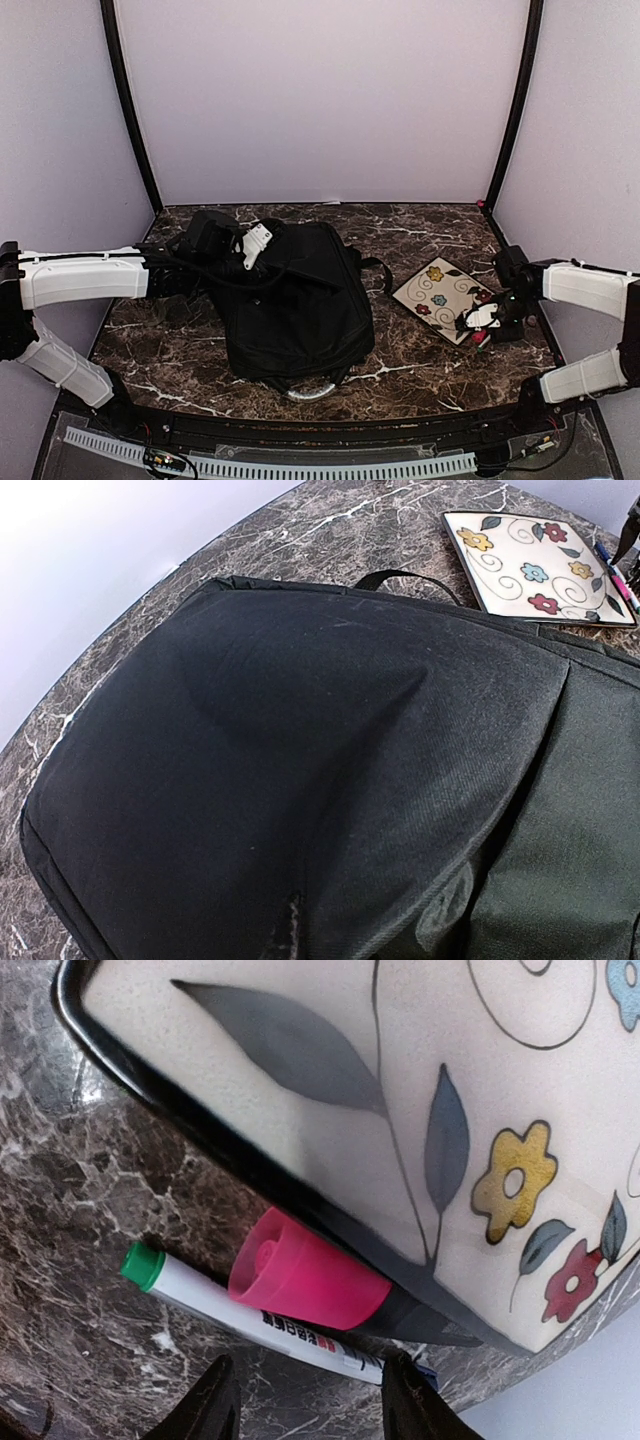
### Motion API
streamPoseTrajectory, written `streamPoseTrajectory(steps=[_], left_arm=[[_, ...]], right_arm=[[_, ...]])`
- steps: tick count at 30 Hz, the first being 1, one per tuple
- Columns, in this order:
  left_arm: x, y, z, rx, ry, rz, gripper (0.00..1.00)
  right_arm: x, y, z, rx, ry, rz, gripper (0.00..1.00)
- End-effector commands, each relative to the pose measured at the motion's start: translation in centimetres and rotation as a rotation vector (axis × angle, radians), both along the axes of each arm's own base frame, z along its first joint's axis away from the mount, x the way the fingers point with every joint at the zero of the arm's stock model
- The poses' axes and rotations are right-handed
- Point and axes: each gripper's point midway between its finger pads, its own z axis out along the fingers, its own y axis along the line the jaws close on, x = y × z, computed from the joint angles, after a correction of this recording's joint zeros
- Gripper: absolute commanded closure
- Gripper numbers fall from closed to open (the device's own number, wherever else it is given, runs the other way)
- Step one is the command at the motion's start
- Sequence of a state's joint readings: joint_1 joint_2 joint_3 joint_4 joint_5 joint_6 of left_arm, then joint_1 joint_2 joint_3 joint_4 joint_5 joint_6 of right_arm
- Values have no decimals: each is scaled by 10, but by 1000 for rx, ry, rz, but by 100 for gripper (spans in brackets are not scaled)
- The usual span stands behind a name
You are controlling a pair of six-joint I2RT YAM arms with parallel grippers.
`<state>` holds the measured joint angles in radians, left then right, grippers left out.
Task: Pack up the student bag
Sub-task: Pick up the pen from the center of the board.
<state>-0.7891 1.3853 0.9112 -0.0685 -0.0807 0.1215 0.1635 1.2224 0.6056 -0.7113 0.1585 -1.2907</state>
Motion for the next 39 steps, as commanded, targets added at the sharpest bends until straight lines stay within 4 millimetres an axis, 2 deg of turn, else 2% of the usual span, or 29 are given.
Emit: streamPoseTrajectory(steps=[1,5,10,14,18,22,26,30,33,39], left_arm=[[2,-3,37,-90,-83,-14,100],[1,-4,36,-91,-81,-19,100],[1,-5,36,-91,-81,-24,100],[1,-5,38,-92,-88,-24,100],[1,-4,38,-93,-87,-19,100],[1,-5,39,-95,-82,-18,100],[2,-3,39,-96,-83,-10,100],[2,-4,39,-96,-83,-9,100],[2,-4,39,-98,-80,-11,100],[2,-7,38,-103,-66,-19,100]], right_arm=[[9,-2,-2,0,7,-12,51],[2,-2,-9,8,52,-20,53],[-26,-8,-19,-19,156,-20,59],[-37,-11,-25,-38,194,-21,69],[-42,-4,-24,-3,217,-28,82],[-48,8,-20,22,242,-33,87],[-60,35,-7,85,273,-19,90],[-81,80,17,157,312,39,93],[-86,117,54,241,355,60,93],[-50,199,139,525,390,95,93]])
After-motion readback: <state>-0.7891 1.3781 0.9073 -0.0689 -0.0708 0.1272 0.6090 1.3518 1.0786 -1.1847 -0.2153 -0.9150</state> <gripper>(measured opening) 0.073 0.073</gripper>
